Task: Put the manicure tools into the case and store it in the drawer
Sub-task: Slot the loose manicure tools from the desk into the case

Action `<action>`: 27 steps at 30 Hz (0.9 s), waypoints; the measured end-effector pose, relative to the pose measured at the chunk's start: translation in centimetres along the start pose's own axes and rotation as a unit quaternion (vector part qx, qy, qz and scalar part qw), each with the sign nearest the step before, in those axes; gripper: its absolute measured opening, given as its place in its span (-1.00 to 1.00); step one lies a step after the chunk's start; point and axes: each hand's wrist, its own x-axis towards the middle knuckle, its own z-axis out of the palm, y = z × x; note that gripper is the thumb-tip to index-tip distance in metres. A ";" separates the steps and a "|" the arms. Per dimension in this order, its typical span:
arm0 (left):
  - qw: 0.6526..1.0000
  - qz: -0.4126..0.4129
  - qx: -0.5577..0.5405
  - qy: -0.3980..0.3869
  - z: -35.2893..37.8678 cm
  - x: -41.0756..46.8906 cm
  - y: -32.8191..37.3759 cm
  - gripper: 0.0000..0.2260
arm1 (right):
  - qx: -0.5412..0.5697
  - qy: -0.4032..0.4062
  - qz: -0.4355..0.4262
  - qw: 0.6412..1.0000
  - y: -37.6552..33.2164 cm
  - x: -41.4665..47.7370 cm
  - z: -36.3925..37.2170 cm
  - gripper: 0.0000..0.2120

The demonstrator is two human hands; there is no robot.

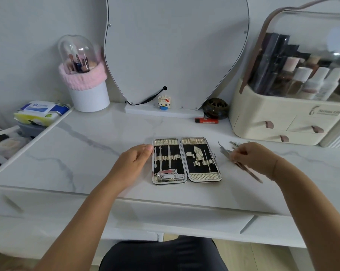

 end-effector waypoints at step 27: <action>1.000 0.017 0.002 -0.005 -0.1 0.1 0.0 -0.56 | 0.307 -0.097 -0.081 0.943 -11.7 5.7 5.6 -0.55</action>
